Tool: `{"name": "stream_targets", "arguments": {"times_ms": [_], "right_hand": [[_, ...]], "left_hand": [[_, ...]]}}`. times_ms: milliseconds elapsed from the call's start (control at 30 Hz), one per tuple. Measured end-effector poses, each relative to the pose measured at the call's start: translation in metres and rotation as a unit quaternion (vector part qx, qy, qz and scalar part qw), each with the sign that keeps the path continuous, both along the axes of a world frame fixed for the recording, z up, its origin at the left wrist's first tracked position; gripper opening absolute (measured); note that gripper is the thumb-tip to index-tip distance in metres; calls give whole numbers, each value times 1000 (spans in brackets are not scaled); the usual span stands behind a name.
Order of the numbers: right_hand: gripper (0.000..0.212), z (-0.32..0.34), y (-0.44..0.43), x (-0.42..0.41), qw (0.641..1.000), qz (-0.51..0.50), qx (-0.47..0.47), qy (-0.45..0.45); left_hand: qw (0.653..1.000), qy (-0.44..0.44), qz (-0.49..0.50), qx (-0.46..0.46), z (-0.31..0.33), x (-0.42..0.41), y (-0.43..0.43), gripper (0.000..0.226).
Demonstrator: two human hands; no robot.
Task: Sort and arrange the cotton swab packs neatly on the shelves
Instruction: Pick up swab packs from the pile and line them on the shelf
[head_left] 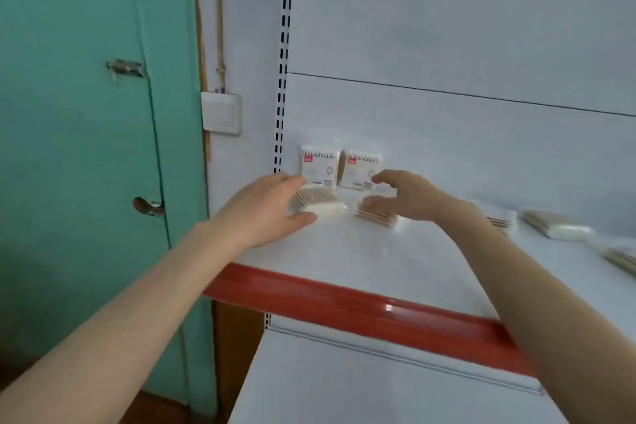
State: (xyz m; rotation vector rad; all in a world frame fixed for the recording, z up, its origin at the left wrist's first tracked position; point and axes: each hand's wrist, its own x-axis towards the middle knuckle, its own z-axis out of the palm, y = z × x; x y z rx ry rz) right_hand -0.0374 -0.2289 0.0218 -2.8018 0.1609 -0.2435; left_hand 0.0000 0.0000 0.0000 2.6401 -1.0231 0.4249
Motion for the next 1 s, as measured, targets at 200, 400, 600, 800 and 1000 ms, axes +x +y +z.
{"name": "stream_targets", "arguments": {"times_ms": [200,400,600,800,1000], "right_hand": [[50,-13,-6,1,994,-60,-52,75],[27,-9,-1,3,996,-71,-49,-20],[19,15,3,9,991,-51,31,-119],[10,23,8,8,971,-17,212,-112],[33,27,7,2,981,7,194,1]], "left_hand": [[987,70,-86,117,4,62,-26,54],[990,40,-138,3,4,80,-23,30],[971,66,-114,-201,7,92,-8,32],[947,129,-117,-271,10,88,3,25],[942,152,-110,-280,11,81,10,12]]}}
